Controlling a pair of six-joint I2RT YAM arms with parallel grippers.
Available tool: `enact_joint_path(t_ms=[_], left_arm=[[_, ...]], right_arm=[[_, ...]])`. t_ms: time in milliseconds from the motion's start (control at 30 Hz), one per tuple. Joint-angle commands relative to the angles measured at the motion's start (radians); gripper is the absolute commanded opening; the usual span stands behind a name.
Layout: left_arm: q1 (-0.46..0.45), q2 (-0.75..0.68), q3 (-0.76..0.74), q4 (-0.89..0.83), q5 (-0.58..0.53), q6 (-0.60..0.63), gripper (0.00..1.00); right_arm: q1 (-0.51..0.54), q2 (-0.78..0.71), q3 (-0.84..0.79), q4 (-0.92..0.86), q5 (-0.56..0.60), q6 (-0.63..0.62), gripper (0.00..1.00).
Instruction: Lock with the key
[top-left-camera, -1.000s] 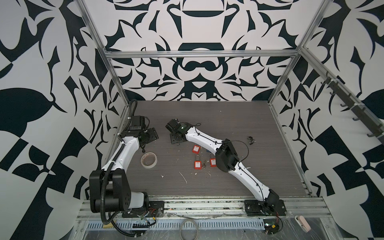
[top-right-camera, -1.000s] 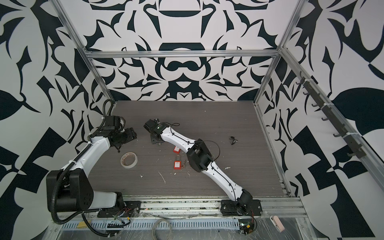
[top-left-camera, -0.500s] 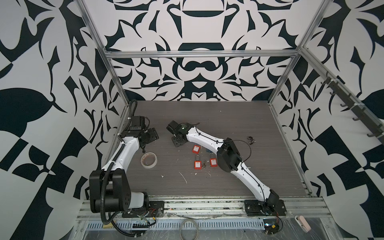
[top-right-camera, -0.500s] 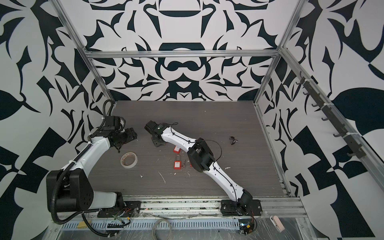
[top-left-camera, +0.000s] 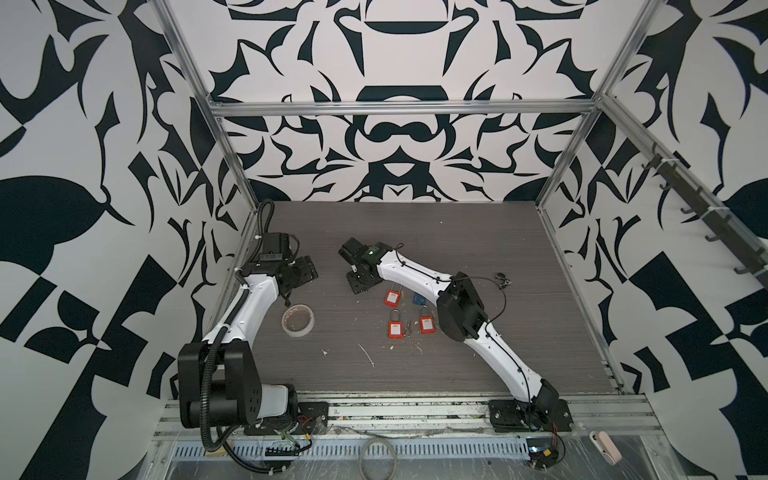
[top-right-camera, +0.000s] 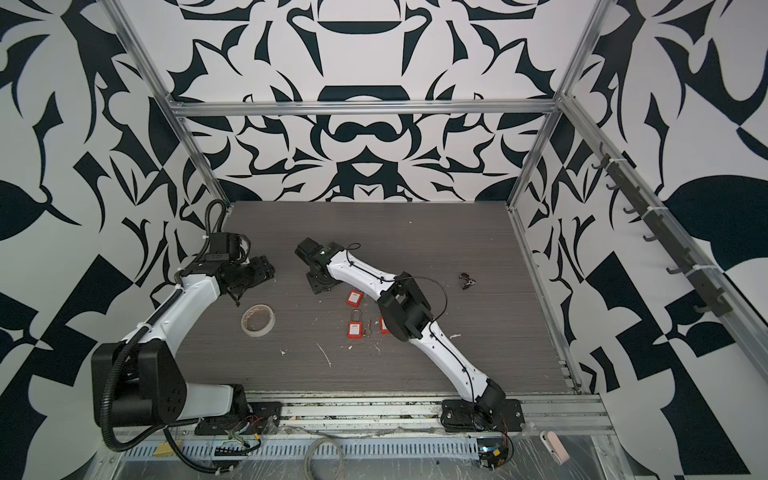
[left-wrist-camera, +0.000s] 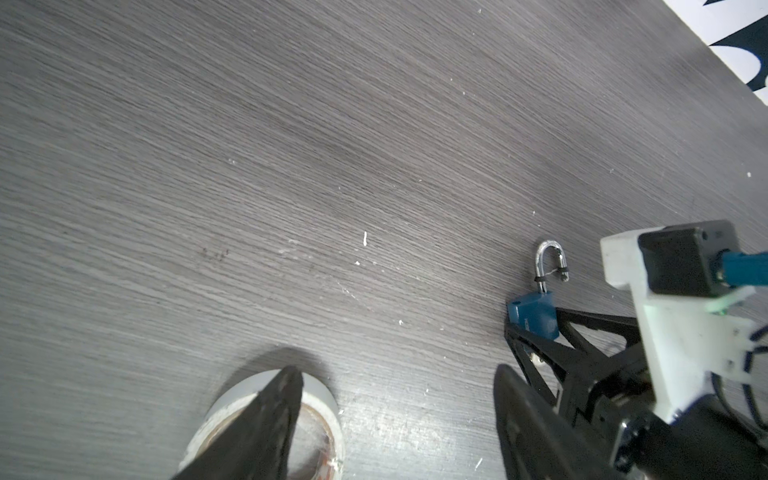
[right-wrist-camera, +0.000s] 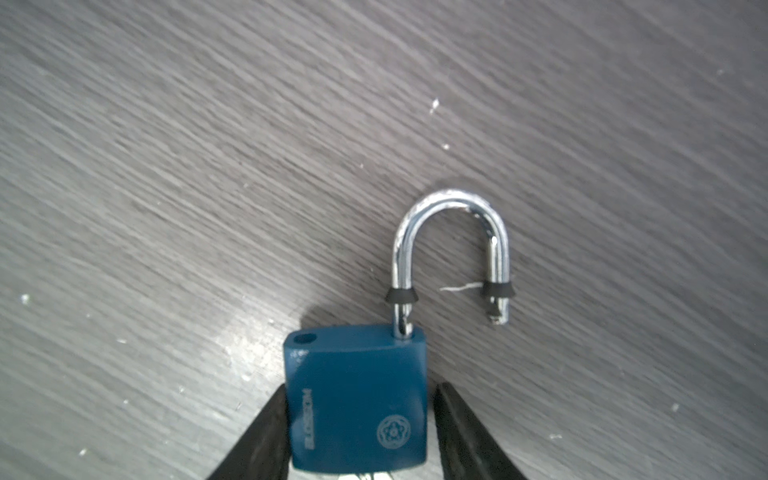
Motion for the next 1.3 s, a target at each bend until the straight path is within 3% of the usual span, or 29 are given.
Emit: enact_joint_path(t_ms=[0,200,500,567,767,1000,1267], left_arm=[[0.001,-0.018,-0.009,0.003,0.021,0.007,0.75],[0.0,-0.031,-0.009,0.014,0.039,0.035,0.74],[0.001,-0.074,-0.041,0.069,0.099,0.094,0.73],[0.0,-0.079,-0.055,0.086,0.115,0.1,0.73],[0.001,-0.119,-0.084,0.137,0.171,0.116,0.72],[-0.002,-0.127,-0.092,0.157,0.191,0.13,0.72],[-0.002,-0.129,-0.101,0.185,0.213,0.128,0.71]], right_arm=[[-0.007,-0.039,-0.027,-0.034,-0.016,-0.003,0.53],[-0.015,-0.09,-0.083,0.007,-0.071,-0.139,0.46],[-0.027,-0.195,-0.22,0.007,-0.348,-0.587,0.29],[-0.028,-0.208,-0.243,-0.002,-0.361,-0.639,0.29],[-0.031,-0.216,-0.265,-0.006,-0.335,-0.676,0.37],[-0.032,-0.22,-0.266,0.006,-0.293,-0.613,0.49],[-0.03,-0.224,-0.284,0.02,-0.234,-0.518,0.5]])
